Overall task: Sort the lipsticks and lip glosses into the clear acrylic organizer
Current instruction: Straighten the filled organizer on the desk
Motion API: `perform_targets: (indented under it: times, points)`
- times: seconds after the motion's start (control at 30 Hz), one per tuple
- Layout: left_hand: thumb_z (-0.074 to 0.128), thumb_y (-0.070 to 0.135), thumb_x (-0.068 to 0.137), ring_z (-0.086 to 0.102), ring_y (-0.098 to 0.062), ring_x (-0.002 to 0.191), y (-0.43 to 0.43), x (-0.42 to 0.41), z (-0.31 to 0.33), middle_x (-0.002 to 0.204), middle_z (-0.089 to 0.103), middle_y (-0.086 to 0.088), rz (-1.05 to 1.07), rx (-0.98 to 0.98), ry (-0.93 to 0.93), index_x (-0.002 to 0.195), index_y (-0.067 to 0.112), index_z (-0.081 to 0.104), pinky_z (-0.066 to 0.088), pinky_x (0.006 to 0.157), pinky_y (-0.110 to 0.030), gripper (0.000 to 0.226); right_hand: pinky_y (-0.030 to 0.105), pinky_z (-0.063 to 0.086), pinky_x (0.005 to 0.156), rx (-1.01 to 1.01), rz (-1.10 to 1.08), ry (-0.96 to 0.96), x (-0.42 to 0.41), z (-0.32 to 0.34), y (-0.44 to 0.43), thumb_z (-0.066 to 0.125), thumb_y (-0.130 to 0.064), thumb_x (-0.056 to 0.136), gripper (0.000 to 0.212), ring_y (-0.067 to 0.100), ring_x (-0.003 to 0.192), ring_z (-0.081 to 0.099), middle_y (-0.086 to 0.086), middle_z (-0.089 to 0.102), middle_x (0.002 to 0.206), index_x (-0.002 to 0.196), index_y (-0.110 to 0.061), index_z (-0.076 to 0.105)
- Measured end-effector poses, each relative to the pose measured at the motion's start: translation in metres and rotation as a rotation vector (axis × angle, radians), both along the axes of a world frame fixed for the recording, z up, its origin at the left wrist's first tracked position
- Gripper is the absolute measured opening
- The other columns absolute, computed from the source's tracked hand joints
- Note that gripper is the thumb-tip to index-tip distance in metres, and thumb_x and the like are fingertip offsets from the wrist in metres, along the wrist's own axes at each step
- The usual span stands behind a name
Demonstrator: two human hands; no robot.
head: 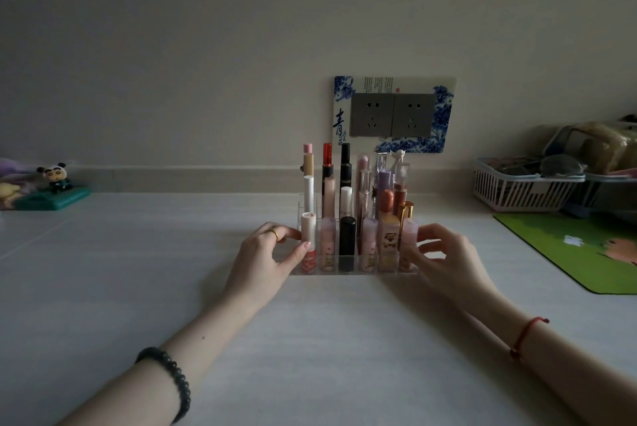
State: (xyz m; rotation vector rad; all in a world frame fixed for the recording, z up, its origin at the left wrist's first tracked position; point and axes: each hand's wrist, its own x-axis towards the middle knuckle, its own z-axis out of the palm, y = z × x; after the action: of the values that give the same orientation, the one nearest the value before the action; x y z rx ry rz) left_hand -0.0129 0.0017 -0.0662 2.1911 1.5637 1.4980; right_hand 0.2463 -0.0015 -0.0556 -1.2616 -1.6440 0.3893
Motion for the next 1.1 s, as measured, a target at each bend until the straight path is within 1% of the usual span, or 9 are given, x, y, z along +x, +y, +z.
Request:
perform_targets:
  times: [0.17,0.23,0.37,0.47,0.7,0.8,0.87,0.93,1.1]
  points:
    - [0.069,0.02,0.077,0.057,-0.009,0.079,0.001,0.0,0.0,0.082,0.06,0.005,-0.006,0.007,0.007,0.081,0.014,0.068,0.034,0.069,-0.002,0.007,0.021,0.049,0.061,0.013,-0.024,-0.014,0.0,0.001,0.0,0.066,-0.023,0.077,0.019,0.01,0.076,0.061,-0.001,0.064,0.085,0.09,-0.01,0.062]
    - [0.069,0.02,0.078,0.056,-0.008,0.078,0.001,-0.001,-0.001,0.082,0.059,0.005,-0.009,0.005,0.011,0.082,0.014,0.068,0.033,0.069,-0.001,0.007,0.02,0.049,0.06,0.01,-0.027,-0.021,0.0,0.001,0.0,0.066,-0.023,0.076,0.019,0.01,0.076,0.061,-0.002,0.064,0.085,0.09,-0.01,0.062]
    - [0.067,0.021,0.079,0.058,-0.014,0.08,0.001,-0.001,-0.001,0.085,0.062,0.0,-0.01,-0.007,0.016,0.084,0.014,0.068,0.037,0.069,-0.013,0.009,0.031,0.053,0.066,-0.004,-0.031,-0.015,0.0,0.001,-0.001,0.066,-0.023,0.076,0.016,0.013,0.077,0.062,-0.003,0.064,0.084,0.088,-0.013,0.062]
    - [0.067,0.021,0.079,0.059,-0.015,0.081,0.001,0.0,-0.001,0.086,0.063,0.0,-0.005,-0.006,0.007,0.085,0.013,0.068,0.037,0.07,-0.016,0.01,0.037,0.054,0.067,-0.023,-0.019,-0.012,0.002,0.0,0.0,0.068,-0.019,0.075,0.017,0.015,0.078,0.063,-0.002,0.065,0.086,0.09,-0.013,0.062]
    - [0.062,0.025,0.082,0.06,-0.009,0.085,-0.003,-0.001,0.003,0.09,0.067,0.004,-0.043,-0.016,-0.083,0.092,0.014,0.066,0.037,0.073,-0.002,0.015,0.035,0.055,0.066,0.0,0.033,0.044,0.006,-0.005,0.002,0.068,-0.022,0.074,0.027,0.017,0.077,0.064,0.0,0.065,0.088,0.097,-0.013,0.058]
    - [0.059,0.028,0.084,0.058,0.001,0.084,-0.002,-0.002,0.017,0.089,0.065,0.011,-0.039,-0.019,-0.179,0.094,0.019,0.064,0.04,0.072,-0.002,0.014,0.035,0.056,0.064,-0.029,0.046,0.084,0.008,-0.007,0.004,0.056,-0.031,0.082,0.02,0.015,0.078,0.063,0.0,0.064,0.089,0.097,-0.018,0.056]
    - [0.059,0.028,0.084,0.056,0.006,0.081,0.003,-0.002,0.034,0.086,0.062,0.015,-0.02,-0.021,-0.244,0.092,0.022,0.062,0.041,0.07,-0.004,0.011,0.03,0.055,0.061,-0.045,0.062,0.089,0.009,-0.007,0.006,0.048,-0.032,0.086,0.018,0.014,0.076,0.064,0.001,0.064,0.088,0.097,-0.019,0.055]
    - [0.062,0.028,0.082,0.057,0.002,0.081,0.01,0.0,0.053,0.086,0.063,0.012,-0.025,-0.052,-0.28,0.092,0.021,0.062,0.043,0.071,-0.009,0.012,0.022,0.052,0.056,-0.061,0.082,0.11,0.009,-0.008,0.007,0.042,-0.032,0.088,0.02,0.011,0.073,0.064,0.0,0.064,0.085,0.097,-0.02,0.055]
    - [0.07,0.032,0.074,0.062,-0.009,0.078,0.024,0.009,0.076,0.084,0.068,0.004,-0.008,-0.164,-0.213,0.087,0.017,0.066,0.047,0.071,-0.018,0.02,0.02,0.05,0.057,-0.061,0.104,0.106,0.011,-0.012,0.009,0.039,-0.032,0.09,0.018,0.007,0.069,0.064,-0.004,0.065,0.083,0.094,-0.024,0.055]
